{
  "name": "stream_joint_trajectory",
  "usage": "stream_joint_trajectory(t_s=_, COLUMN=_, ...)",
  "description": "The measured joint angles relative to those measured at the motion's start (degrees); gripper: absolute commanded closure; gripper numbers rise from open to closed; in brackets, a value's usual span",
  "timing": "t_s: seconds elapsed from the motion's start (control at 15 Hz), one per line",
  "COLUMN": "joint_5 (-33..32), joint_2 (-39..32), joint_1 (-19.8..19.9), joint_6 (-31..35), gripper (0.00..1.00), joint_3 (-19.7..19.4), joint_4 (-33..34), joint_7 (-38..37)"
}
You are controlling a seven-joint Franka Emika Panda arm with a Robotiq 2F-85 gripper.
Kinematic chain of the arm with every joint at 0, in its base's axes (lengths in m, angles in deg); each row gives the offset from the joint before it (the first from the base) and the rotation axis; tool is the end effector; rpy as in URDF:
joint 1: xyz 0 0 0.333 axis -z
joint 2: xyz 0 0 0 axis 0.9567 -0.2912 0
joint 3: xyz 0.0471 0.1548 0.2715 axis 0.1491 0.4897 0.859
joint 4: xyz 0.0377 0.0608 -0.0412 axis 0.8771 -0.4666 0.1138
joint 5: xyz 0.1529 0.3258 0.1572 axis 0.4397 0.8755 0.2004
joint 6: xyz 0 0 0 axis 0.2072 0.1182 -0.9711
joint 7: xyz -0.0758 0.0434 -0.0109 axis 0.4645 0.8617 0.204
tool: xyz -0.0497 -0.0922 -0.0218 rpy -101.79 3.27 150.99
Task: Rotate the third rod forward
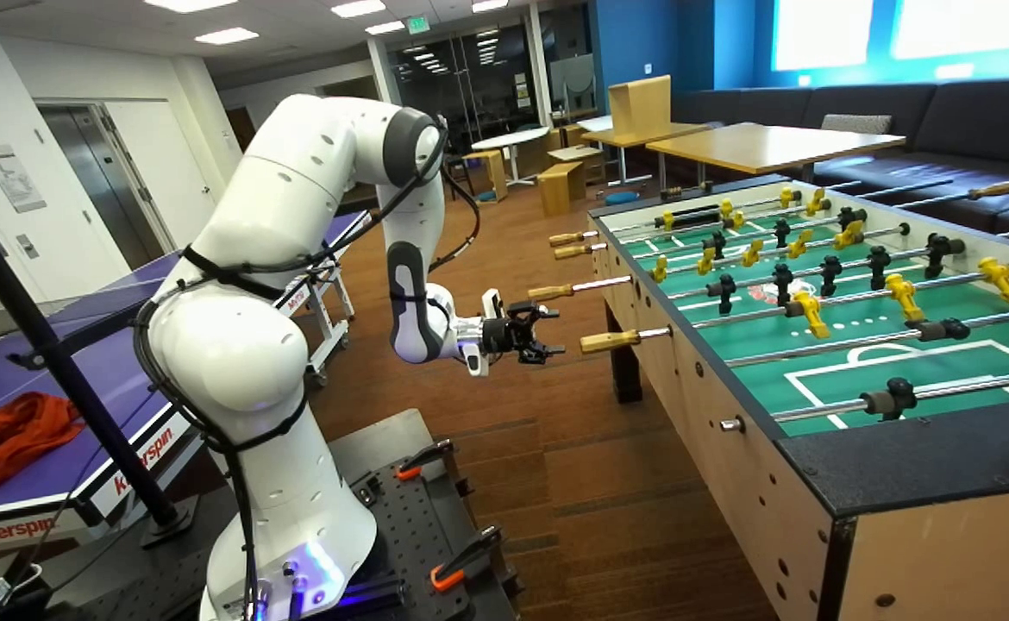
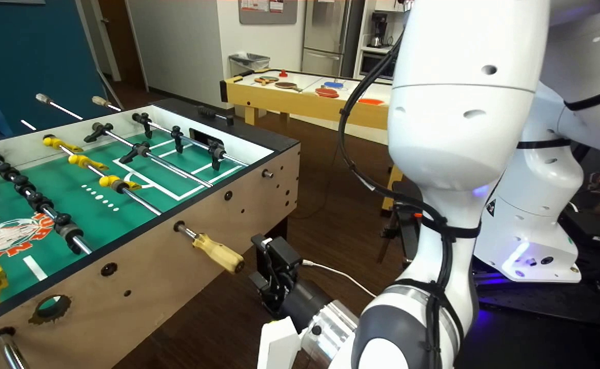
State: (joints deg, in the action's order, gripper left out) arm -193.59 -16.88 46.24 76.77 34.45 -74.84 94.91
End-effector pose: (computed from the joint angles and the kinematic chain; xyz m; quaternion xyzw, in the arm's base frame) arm 0.3899 0.2884 0.0550 -0.2885 0.6541 -0.6082 0.3450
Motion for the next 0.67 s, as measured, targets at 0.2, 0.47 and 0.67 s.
stream_joint_trajectory(t_s=0.2, joint_5=0.06, joint_2=5.49, joint_1=0.52, joint_6=1.60, gripper=0.00, joint_3=2.58, joint_4=-5.62, joint_7=-6.18)
stream_joint_trajectory(t_s=0.47, joint_5=1.47, joint_2=15.91, joint_1=1.93, joint_6=2.26, gripper=0.00, joint_3=5.86, joint_4=-15.59, joint_7=-17.56)
stream_joint_trajectory(t_s=0.67, joint_5=4.00, joint_2=24.67, joint_1=4.38, joint_6=2.40, gripper=0.00, joint_3=8.83, joint_4=-22.34, joint_7=-25.38)
